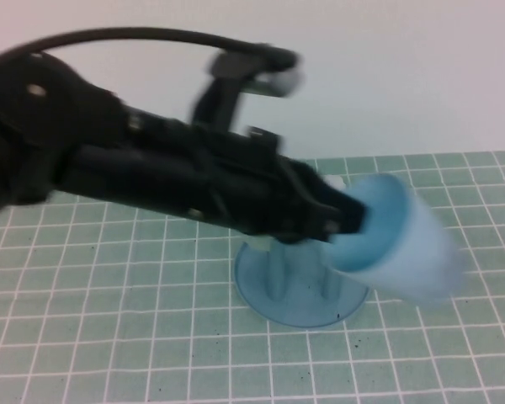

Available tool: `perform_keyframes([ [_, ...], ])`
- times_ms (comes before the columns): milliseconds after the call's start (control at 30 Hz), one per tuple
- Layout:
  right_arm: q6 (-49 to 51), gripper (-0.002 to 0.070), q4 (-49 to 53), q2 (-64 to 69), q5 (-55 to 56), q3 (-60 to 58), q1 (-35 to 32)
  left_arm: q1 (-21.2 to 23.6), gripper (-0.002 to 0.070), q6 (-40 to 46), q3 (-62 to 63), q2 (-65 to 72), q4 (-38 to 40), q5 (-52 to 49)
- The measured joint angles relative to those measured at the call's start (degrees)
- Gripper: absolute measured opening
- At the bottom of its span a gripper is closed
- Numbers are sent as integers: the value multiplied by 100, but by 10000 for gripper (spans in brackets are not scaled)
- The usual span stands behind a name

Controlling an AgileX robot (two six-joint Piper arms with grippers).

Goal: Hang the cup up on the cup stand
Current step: Adjust the cup with two arms

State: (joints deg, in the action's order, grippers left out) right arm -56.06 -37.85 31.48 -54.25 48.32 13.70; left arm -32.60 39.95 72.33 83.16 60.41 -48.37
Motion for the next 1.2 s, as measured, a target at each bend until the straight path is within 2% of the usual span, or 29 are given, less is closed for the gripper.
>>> perform_keyframes([
  [67, -23, 475, 226, 181, -194, 143, 250, -358, 12, 24, 0, 10, 282, 208],
  [133, -35, 593, 441, 275, -258, 218, 471, -655, 12, 62, 0, 26, 468, 410],
  [233, -35, 663, 930, 415, -258, 232, 794, -1019, 12, 104, 0, 63, 586, 647],
  [400, 193, 687, 1899, 697, -195, 232, 1214, -1336, 12, 161, 0, 311, 700, 701],
  [533, 381, 691, 2370, 980, -144, 232, 1380, -1471, 12, 286, -10, 552, 1092, 714],
  [833, 821, 693, 2443, 1157, 125, 235, 1442, -1495, 12, 1113, -20, 733, 2215, 630],
  [1200, 1019, 693, 2396, 1257, 134, 245, 1454, -1495, 12, 1332, -20, 722, 2330, 413],
])
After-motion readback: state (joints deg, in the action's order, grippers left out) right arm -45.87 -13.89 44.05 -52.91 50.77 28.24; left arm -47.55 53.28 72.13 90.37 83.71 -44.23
